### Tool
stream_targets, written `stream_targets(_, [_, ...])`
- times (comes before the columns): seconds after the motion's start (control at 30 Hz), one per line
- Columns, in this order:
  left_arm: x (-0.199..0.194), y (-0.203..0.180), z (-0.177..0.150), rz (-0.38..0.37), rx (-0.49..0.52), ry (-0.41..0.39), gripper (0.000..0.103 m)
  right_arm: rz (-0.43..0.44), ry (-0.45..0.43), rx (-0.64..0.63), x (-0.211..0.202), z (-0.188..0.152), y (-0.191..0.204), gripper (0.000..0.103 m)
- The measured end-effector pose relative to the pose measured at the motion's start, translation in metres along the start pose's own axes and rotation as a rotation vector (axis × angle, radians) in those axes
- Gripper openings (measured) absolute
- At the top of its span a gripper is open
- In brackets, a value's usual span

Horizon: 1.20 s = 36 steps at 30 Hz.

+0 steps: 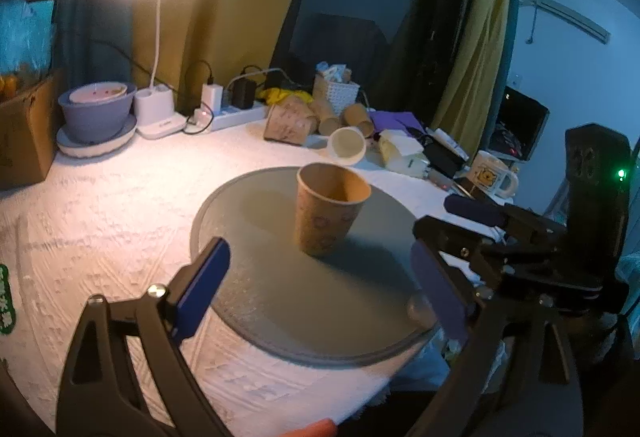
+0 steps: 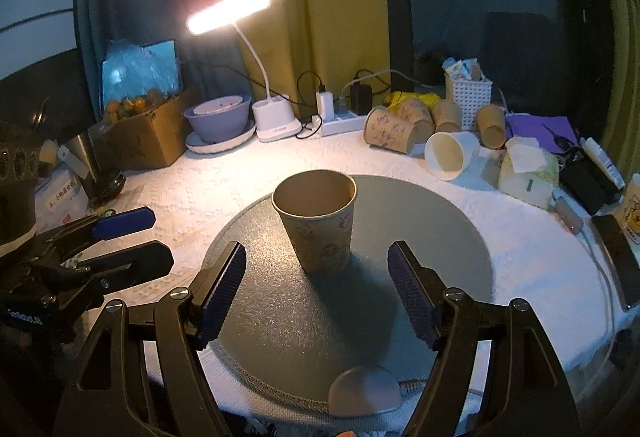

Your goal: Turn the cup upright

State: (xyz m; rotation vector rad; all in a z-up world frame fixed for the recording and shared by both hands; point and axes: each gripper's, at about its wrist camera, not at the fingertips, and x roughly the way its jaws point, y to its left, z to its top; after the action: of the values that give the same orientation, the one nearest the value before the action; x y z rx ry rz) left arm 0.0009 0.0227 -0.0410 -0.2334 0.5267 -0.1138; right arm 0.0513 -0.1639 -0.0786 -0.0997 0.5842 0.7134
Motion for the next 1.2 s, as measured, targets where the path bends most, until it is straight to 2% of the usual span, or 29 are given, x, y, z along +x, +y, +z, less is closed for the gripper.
stream_targets(0.3, [-0.017,-0.021,0.011,0.004,0.062,-0.046,0.094,-0.024,-0.074,-0.006,-0.034,0.007,-0.001,0.076])
stream_targets(0.7, [-0.05,-0.043,0.029,0.029,0.139,-0.152,0.094,-0.049,-0.165,-0.04,-0.077,0.02,0.005,0.076])
stream_targets(1.0, [-0.078,-0.045,0.039,0.058,0.143,-0.252,0.094,-0.088,-0.211,-0.077,-0.105,0.03,0.012,0.076])
stream_targets(1.2, [-0.089,-0.038,0.041,0.083,0.118,-0.265,0.094,-0.094,-0.219,-0.104,-0.112,0.033,0.019,0.077])
